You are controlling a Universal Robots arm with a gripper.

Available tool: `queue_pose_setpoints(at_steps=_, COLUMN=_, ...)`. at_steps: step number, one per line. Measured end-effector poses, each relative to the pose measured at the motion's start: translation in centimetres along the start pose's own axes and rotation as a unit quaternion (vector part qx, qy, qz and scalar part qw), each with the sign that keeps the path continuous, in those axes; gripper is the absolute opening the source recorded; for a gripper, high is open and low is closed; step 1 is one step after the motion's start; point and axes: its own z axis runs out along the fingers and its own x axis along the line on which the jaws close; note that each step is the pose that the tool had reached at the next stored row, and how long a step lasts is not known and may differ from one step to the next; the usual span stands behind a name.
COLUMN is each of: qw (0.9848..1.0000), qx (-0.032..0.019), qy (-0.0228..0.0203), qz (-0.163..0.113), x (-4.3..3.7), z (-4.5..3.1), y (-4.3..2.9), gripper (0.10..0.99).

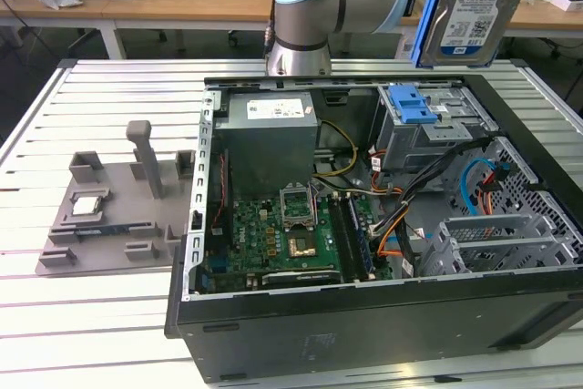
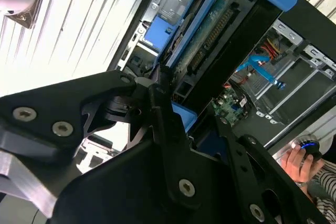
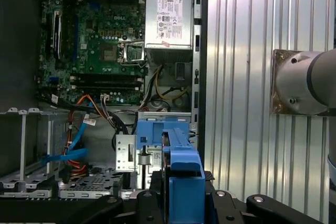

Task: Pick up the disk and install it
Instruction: 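Pick up the disk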

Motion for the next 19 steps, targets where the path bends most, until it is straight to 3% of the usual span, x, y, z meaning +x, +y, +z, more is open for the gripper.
queue_pose_setpoints(at_steps=1, qw=1.0000, qx=0.0000, qy=0.0000, qz=0.000, x=0.98, z=-0.02, y=0.05, gripper=0.369)
queue_pose_setpoints(at_steps=19, qw=1.0000, qx=0.0000, qy=0.0000, qz=0.000, x=4.75, z=-0.05, y=0.23, gripper=0.369)
